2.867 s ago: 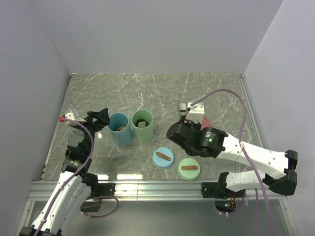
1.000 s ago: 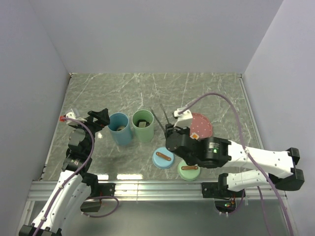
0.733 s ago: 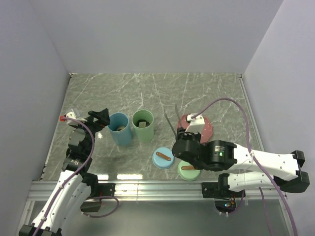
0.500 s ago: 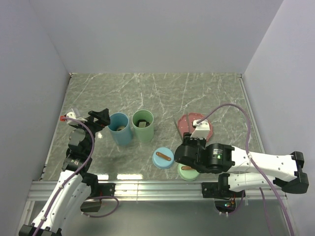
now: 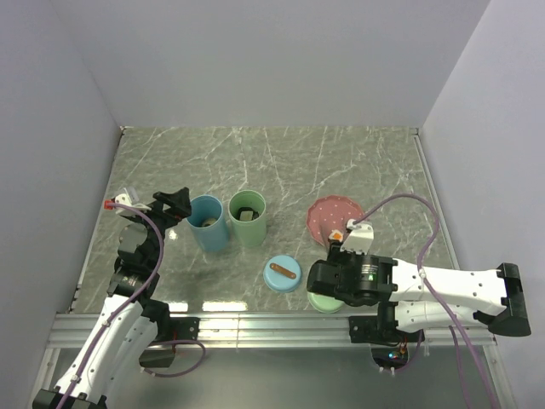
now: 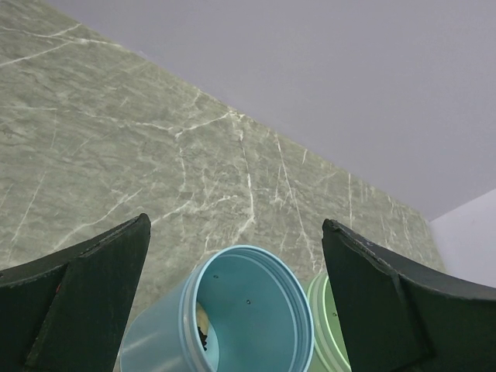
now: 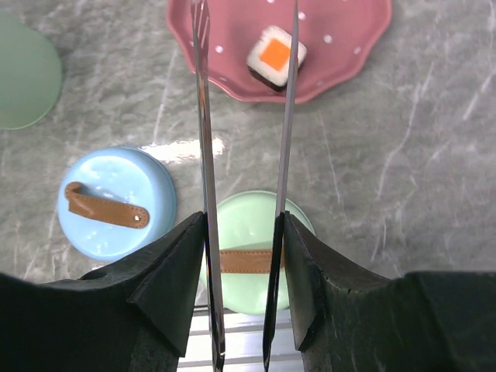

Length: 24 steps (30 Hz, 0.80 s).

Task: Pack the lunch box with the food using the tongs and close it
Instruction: Pick up the food using the clamp

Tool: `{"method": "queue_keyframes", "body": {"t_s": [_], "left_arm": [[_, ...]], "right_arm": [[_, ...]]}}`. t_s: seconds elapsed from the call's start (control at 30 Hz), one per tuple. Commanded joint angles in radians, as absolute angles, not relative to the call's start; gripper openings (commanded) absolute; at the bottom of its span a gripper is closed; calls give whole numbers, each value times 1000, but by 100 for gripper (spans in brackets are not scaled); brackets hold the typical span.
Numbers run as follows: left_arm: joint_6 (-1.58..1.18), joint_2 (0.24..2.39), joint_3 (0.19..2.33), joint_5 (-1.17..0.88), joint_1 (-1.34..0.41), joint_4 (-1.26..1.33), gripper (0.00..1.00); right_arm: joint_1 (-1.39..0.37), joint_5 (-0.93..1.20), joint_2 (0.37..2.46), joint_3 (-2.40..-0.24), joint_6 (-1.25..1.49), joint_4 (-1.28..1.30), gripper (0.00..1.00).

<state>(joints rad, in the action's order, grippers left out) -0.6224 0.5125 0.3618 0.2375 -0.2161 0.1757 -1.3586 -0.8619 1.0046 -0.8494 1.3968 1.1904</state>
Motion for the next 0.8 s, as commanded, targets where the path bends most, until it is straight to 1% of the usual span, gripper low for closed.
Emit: {"method": "queue_keyframes", "body": {"t_s": [0.0, 0.27, 0.57, 0.77], "left_arm": [[-630, 506, 353, 215, -210, 221, 99], [-632, 503, 350, 207, -210, 224, 100], [-634, 503, 348, 204, -210, 229, 99], [-634, 499, 348, 206, -210, 224, 100]], "right_arm": [[-1353, -882, 999, -841, 1546, 1279, 51], [-1355, -845, 1003, -795, 1558, 1247, 52], [-1358, -833, 1017, -793, 1536, 1218, 51], [-1362, -838, 1032, -810, 1519, 1212, 42]]}}
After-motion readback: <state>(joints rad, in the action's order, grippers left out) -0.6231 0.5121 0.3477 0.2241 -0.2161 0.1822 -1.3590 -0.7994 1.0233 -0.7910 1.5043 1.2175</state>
